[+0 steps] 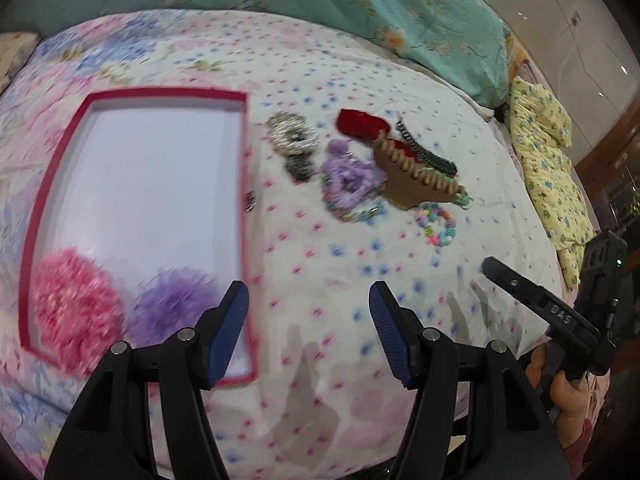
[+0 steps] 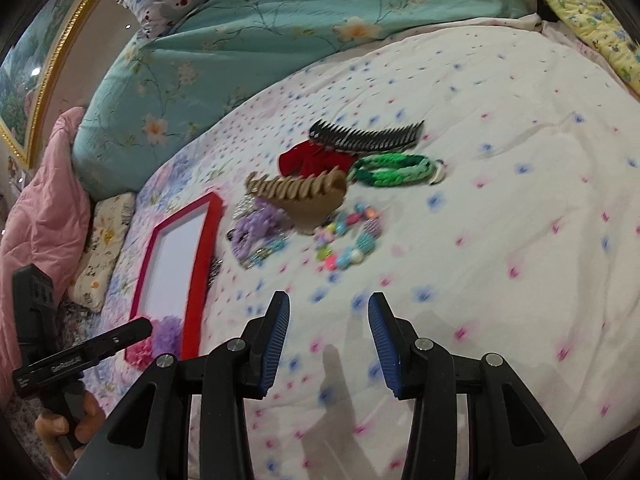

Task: Organize jewelry
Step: 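Grasp the purple scrunchie with the left tool while the right tool grasps the beaded bracelet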

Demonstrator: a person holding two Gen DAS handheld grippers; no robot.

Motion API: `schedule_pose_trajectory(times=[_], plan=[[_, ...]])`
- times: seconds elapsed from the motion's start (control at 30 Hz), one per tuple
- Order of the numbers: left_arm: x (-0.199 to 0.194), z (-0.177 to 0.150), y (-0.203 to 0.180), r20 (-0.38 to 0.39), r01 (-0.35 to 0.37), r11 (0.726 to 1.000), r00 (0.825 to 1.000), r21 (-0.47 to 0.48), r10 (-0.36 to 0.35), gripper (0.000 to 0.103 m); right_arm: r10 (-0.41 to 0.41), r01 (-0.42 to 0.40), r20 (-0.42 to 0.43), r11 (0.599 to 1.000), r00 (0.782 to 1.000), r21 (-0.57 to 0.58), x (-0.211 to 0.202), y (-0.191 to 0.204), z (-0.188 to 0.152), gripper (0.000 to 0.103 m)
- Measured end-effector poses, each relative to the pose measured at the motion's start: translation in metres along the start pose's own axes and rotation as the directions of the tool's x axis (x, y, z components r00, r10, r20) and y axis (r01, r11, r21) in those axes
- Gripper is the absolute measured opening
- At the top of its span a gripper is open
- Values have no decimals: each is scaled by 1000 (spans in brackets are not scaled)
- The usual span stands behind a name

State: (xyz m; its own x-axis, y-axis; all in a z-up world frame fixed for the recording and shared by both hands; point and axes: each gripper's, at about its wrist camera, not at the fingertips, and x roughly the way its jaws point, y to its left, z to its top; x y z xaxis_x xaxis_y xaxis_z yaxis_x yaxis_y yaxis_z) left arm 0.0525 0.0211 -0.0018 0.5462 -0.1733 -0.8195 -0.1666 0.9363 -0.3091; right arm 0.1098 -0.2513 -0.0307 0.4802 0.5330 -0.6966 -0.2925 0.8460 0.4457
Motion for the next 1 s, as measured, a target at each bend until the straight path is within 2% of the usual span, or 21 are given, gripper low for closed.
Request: schedule_pose_trajectory(times=[0.27, 0.33, 0.5, 0.57, 0.63, 0.8, 0.93, 1.0], plan=[[34, 28, -26, 0, 45, 997, 999, 64, -45, 62, -47, 47, 1, 999, 999, 16, 21, -9, 17, 39], [45, 38, -30, -1, 55, 996, 998, 73, -55, 62, -63, 63, 0, 998, 998, 15, 28, -9, 21, 33], [78, 56, -38, -24, 52, 994, 998, 99, -50, 62, -81, 82, -26, 996, 996, 33, 46, -12, 26, 29], [89, 60, -39, -36, 58, 992, 998, 107, -55, 56, -88, 89, -30, 995, 996, 37, 51, -13, 28, 27], [101, 64, -41, -59, 58, 991, 997, 117, -51, 44, -93, 94, -35, 994, 995, 48, 56, -15, 29, 25], [121, 67, -34, -92, 58, 993, 995, 99, -49, 28, -118, 119, -29, 992, 993, 44, 63, -16, 32, 17], [117, 67, -27, -91, 69, 994, 994, 89, -61, 6, -136, 136, -6, 990, 991, 35, 66, -16, 33, 12], [112, 66, -25, -89, 87, 993, 993, 81, -80, 6, -146, 146, 4, 989, 989, 19, 64, -13, 33, 12]])
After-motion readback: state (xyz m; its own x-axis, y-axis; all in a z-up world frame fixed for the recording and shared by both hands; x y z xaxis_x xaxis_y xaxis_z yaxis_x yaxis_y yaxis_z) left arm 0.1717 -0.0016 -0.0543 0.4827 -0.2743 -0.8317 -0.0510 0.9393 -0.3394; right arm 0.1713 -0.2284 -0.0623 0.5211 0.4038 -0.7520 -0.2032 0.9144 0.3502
